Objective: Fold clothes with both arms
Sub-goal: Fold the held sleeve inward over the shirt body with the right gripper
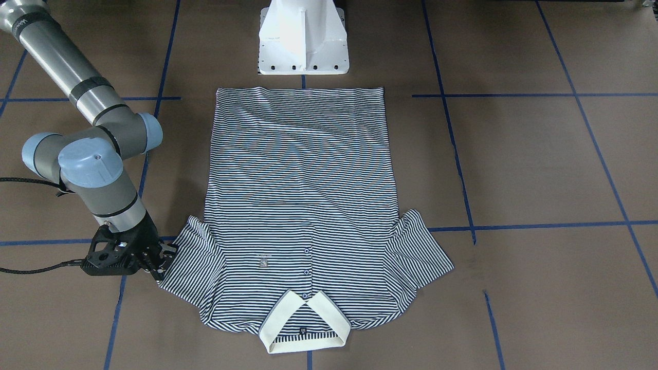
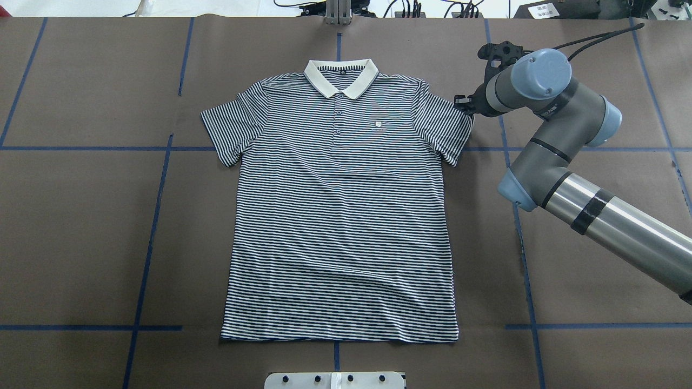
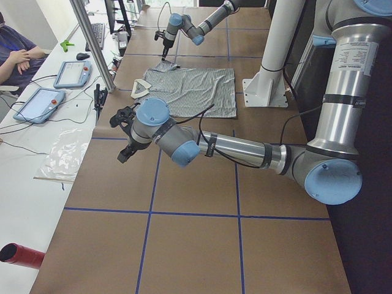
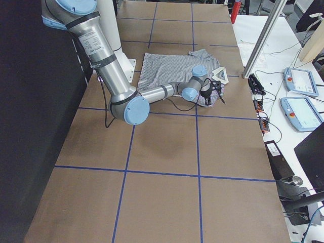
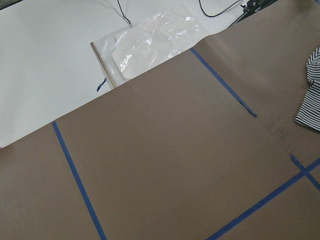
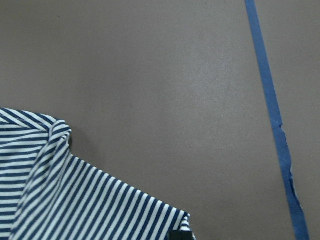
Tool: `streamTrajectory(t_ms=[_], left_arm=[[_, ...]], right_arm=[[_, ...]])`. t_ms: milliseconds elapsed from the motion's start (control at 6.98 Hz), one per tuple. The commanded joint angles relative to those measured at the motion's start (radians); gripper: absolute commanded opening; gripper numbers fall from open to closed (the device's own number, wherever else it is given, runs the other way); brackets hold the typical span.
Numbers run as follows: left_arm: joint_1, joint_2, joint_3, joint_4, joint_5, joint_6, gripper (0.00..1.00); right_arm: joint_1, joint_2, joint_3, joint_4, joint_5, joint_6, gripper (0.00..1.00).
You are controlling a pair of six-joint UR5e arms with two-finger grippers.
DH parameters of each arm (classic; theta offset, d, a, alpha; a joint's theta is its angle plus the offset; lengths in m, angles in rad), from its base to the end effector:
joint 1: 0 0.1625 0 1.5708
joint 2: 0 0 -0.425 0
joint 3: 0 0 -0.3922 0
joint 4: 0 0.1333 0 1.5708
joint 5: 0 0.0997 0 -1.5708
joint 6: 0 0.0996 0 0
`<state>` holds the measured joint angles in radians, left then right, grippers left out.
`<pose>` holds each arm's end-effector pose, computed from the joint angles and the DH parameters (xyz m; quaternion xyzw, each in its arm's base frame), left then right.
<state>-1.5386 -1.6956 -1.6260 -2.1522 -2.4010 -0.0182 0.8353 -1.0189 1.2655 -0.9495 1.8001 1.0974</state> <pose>-0.0418 -0.5589 0.4938 0.3305 0.3829 0.1558 0.8485 -0.4155 -0.6242 0.4153 0.1719 -0.3946 0.1149 0.8953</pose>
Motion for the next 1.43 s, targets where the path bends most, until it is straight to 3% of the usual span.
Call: streamTrajectory(t_ms=[0,287,573,1003,1146,1290], left_arm=[[0.000,0.001,0.000,0.000,-0.001,0.000,1.00],[0.000,0.001,0.002,0.002,0.000,-0.002,1.00],[0.000,0.005,0.002,0.000,0.000,-0.002,1.00],[0.001,0.005,0.005,0.002,0.000,-0.002,1.00],[0.000,0.004,0.009,0.002,0.000,-0.002,1.00],[0.001,0.004,0.005,0.002,0.000,-0.002,1.00]], right_arm=[[-0.027,0.076,0.072,-0.166,-0.046,0.167,0.00],[-0.128,0.277,-0.015,-0.311,-0.198,0.296,0.00],[-0.169,0.428,-0.203,-0.308,-0.283,0.334,0.00],[-0.209,0.431,-0.210,-0.307,-0.332,0.332,0.00],[-0.209,0.431,-0.212,-0.305,-0.335,0.332,0.13],[-0.209,0.430,-0.216,-0.307,-0.337,0.294,0.99]])
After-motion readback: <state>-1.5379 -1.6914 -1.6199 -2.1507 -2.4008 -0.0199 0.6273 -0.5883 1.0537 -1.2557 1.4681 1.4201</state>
